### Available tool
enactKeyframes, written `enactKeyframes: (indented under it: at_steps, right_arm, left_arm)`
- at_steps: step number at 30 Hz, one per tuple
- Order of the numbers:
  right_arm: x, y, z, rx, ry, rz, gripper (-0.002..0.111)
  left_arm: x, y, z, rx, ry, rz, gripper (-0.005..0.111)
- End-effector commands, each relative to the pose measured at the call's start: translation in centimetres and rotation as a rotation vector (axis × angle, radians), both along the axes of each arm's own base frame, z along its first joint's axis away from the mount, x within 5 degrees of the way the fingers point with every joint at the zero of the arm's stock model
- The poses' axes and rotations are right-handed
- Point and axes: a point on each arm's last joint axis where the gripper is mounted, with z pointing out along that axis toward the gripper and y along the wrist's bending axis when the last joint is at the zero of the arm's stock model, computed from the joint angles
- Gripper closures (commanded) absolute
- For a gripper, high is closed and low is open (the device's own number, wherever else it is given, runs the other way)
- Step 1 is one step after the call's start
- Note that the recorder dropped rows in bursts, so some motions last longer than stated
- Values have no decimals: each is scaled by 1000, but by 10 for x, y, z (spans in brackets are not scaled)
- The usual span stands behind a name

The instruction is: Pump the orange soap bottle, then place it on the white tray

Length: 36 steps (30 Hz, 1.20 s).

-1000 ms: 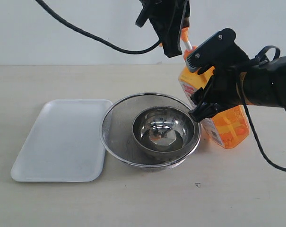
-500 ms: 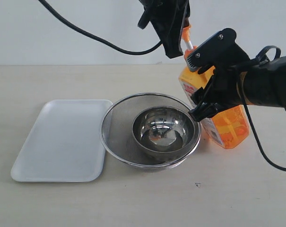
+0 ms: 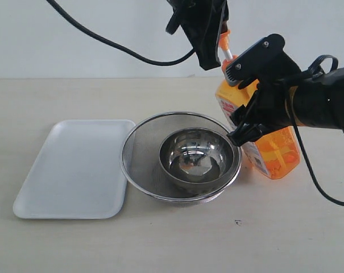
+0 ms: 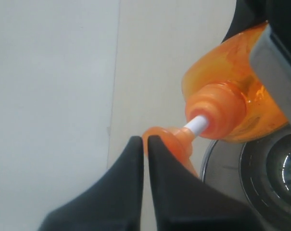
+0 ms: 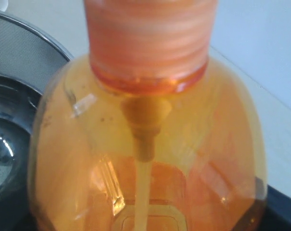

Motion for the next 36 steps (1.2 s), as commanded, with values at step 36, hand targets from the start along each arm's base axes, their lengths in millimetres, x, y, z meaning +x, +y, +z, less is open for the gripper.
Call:
enactKeyframes:
  at_steps: [36]
  right_arm:
    - [0, 1, 7, 9, -21, 19, 108]
  left_arm:
    - [-1, -17, -49, 51, 209, -20, 102]
